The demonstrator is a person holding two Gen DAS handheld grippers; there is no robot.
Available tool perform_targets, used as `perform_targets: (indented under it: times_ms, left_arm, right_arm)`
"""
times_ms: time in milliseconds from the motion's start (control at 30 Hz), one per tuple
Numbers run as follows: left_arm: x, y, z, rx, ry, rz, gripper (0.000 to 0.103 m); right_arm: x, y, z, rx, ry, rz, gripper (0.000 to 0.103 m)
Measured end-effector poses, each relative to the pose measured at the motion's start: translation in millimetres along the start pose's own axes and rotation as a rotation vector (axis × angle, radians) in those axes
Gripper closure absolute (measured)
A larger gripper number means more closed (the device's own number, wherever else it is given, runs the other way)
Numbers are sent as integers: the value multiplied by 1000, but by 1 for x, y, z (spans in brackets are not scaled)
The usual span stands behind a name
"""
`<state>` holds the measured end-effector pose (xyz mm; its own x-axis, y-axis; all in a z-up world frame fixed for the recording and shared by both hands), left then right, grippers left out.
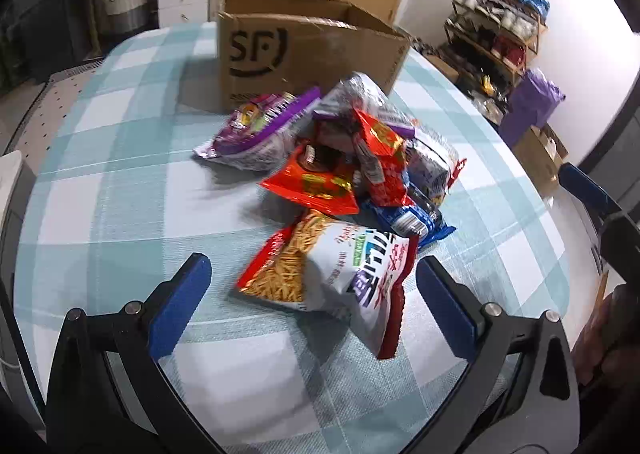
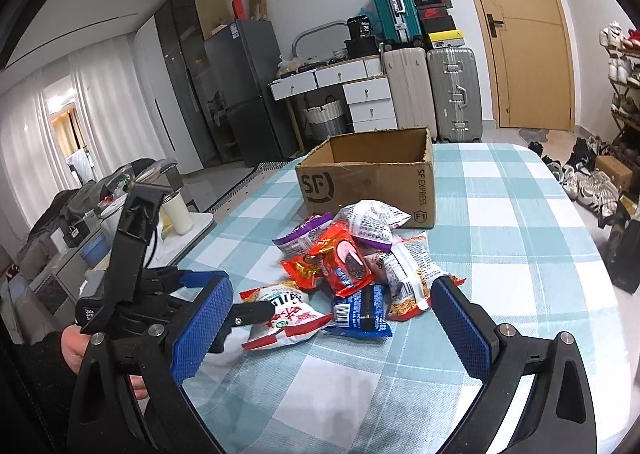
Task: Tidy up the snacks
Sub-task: 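Grasp the red-and-white noodle bag with the left gripper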
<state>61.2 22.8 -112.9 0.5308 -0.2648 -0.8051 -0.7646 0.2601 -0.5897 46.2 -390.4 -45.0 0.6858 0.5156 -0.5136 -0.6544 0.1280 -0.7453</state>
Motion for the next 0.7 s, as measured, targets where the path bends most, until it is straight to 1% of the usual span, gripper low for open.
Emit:
perform_targets:
  times_ms: [133,267,333,467,500,533,567,600,633,667,700]
  left_arm:
    - [13,-5,-5,24,5,18,1]
    - [27,-7,-5,8,20,41,1]
    - [32,-8,-5,4,39,41,1]
    - [41,-12,-9,16,50,40,2]
    - [44,-12,-11,16,63,43,6]
    - [46,-11,-12,11,83,45,15]
    - [47,-9,-13,4,111,45,21]
    - [50,-8,-15,-1,139,54,37]
    - [54,-7,-16,-7,161,64,46]
    - [55,-6,-17,-14,170,57,47]
    - [54,-5,-19,-13,168,49,50]
  right_arm:
    - [5,2,-10,28,0,7,2]
    - [10,3,-17,41,0,18,2]
    - [12,3,-22,48,-1,18,2]
    - [13,4,-30,67,-4,19,2]
    - [14,4,-32,72,-5,20,2]
    - [15,4,-34,75,-6,21,2]
    - [15,4,-36,80,-6,22,2]
    - [16,4,-38,88,-6,25,2]
    - [16,4,-40,92,-7,27,2]
    - [17,5,-42,96,-7,27,2]
    - [17,5,-43,97,-7,26,2]
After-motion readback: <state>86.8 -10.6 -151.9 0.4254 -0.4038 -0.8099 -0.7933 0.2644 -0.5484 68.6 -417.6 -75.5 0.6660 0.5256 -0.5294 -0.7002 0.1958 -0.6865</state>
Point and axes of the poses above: each gripper's, at about its wrist camera, not at the fingertips, and x roughly the way its jaws point, z to its left, y to its underside, the point moved 2 cm from there along x, roughly the way its jaws point, and after that the axes turned 13 degrees about x, right-handed, at the moved point
